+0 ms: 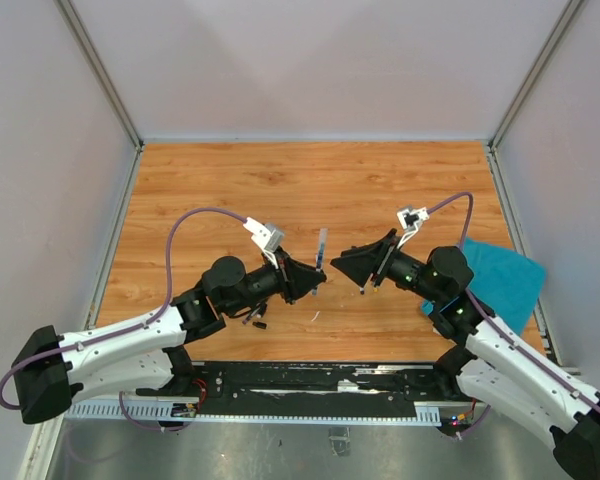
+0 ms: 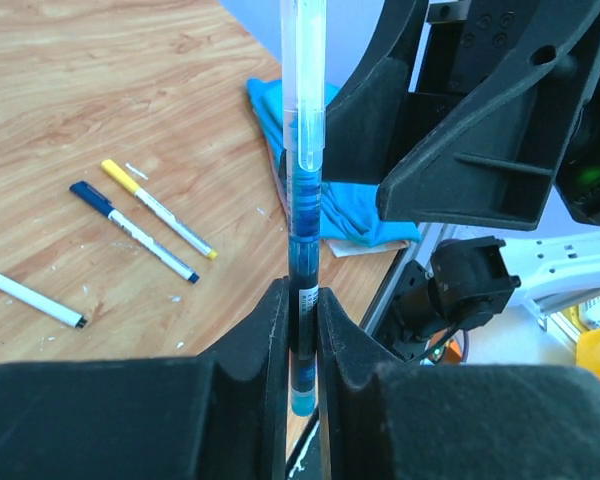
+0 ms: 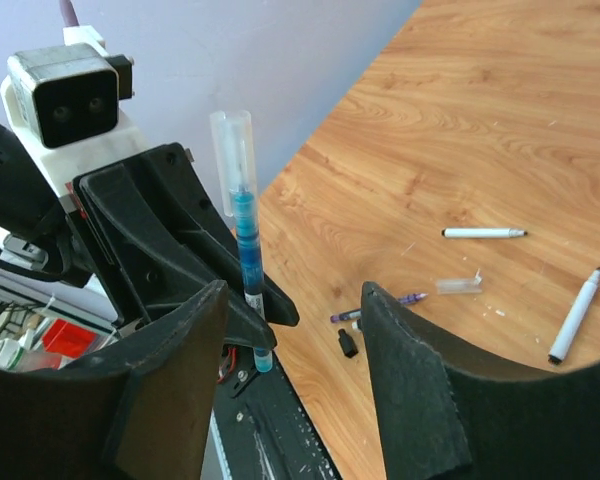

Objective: Insert the pens into the pen caps
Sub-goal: Insert the pen cap onto the pen, then press the pen cap onto the pen.

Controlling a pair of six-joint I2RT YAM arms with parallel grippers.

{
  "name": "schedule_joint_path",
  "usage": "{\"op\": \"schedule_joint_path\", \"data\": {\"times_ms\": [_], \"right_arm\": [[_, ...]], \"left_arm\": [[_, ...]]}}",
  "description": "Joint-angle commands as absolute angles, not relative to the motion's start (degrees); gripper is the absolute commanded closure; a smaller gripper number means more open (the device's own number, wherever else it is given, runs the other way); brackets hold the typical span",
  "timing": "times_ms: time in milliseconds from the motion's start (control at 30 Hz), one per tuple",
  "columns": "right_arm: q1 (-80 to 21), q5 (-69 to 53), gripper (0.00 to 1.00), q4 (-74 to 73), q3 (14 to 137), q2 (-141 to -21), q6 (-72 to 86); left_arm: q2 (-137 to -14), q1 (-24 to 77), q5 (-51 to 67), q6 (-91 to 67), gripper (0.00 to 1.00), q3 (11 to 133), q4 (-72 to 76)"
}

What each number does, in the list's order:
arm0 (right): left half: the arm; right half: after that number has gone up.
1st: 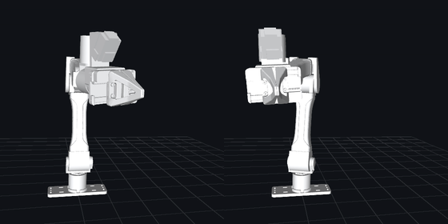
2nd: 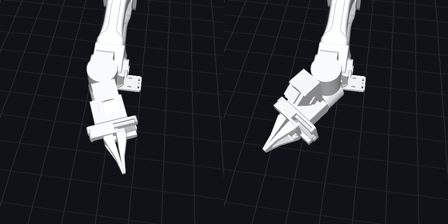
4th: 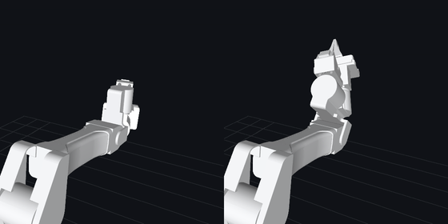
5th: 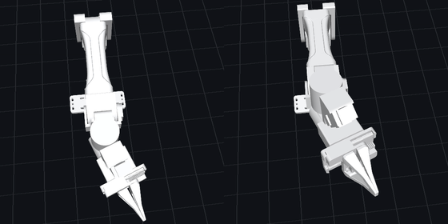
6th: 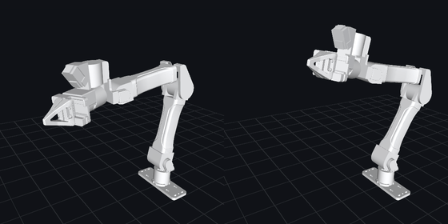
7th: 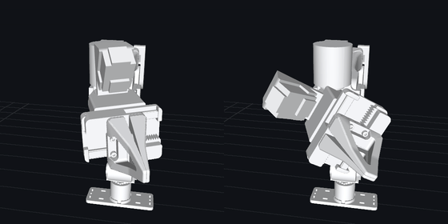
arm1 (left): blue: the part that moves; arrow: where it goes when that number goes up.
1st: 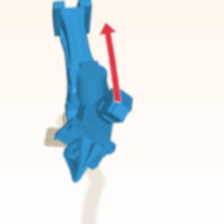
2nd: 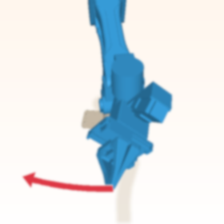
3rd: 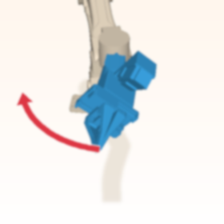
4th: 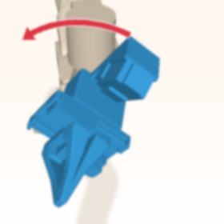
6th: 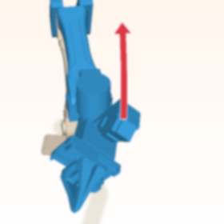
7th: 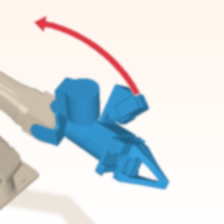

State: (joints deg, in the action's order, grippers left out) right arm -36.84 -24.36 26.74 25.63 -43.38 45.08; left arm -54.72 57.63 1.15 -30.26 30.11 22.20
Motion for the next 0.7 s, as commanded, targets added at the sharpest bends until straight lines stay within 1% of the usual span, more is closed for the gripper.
{"op": "schedule_joint_path", "data": {"times_ms": [0, 33, 133, 300, 467, 567, 667], "right_arm": [[-37.7, -18.9, 0.39, 12.2, 31.9, -39.8, 37.7], [-37.8, -17.6, 0.36, 9.8, 33.1, -39.4, 36.7], [-37.7, -14.7, 0.33, 2.9, 37.4, -39.2, 33.9], [-37.7, -13.7, 0.33, -4.5, 44.2, -41.9, 30.8], [-37.7, -14.6, 0.33, -10.0, 50.6, -46.6, 31.5], [-37.7, -17.5, 0.34, -10.2, 52.7, -48.6, 31.9], [-37.7, -20.2, 0.34, -6.9, 52.2, -49.0, 33.2]], "left_arm": [[-52.6, 58.0, -0.3, -29.8, 1.00, 29.7, 22.8], [-52.4, 58.0, -0.5, -29.6, 1.00, 29.7, 22.3], [-52.3, 58.0, -0.4, -29.2, 1.00, 30.1, 20.8], [-52.9, 58.0, 1.4, -28.1, 1.00, 30.5, 19.8], [-53.4, 58.0, 5.7, -26.5, 1.00, 30.9, 20.4], [-53.5, 58.0, 6.6, -26.4, 1.00, 30.8, 20.4], [-54.3, 58.0, 6.0, -26.7, 1.00, 31.6, 19.0]]}}
